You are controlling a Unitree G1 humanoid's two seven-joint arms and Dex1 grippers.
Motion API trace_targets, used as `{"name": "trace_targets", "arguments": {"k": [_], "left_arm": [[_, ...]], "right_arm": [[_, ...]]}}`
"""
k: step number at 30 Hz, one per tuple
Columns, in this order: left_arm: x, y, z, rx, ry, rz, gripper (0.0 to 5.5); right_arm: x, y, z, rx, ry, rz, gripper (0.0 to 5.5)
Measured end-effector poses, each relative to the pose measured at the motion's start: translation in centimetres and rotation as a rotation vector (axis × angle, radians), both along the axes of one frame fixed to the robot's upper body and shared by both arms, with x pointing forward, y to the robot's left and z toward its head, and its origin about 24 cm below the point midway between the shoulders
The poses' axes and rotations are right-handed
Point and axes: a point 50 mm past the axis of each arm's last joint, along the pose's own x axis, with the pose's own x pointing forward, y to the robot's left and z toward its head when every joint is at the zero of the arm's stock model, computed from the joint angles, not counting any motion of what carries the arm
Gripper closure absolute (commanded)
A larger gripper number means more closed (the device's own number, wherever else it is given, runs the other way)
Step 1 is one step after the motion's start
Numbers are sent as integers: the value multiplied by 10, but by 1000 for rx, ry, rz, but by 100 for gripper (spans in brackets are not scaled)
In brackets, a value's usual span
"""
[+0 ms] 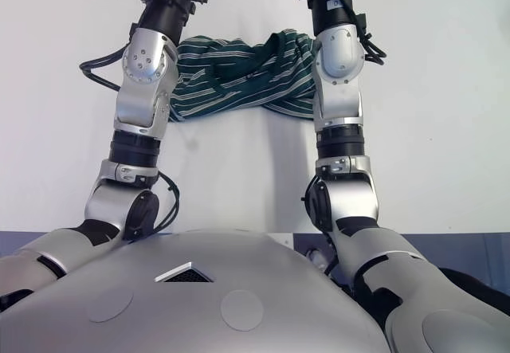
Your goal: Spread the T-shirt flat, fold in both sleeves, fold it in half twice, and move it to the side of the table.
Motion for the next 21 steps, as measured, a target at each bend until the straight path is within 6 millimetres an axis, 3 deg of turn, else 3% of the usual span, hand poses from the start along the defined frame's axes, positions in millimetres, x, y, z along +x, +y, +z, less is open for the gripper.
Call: {"name": "trace_targets", "arguments": {"k": [3, 6, 11, 13, 17, 19, 21], "left_arm": [[0, 4, -8, 56, 75, -36, 146], [-31, 11, -39, 98, 297, -215, 146], [-61, 44, -14, 125, 357, -368, 146], [-67, 56, -18, 223, 401, -412, 146], [-79, 40, -46, 329, 482, -544, 146], [-77, 36, -58, 369, 500, -534, 146], [-72, 36, -65, 400, 500, -488, 183]], "right_arm": [[-1, 1, 2, -4, -8, 7, 283], [-11, -8, -6, -13, 19, -17, 283], [-21, -14, -8, -10, 35, -46, 283], [-25, -17, -12, -5, 48, -68, 283], [-26, -17, -13, 1, 59, -79, 283], [-27, -15, -13, 2, 61, -74, 283], [-27, -14, -13, 4, 63, -70, 283]]}}
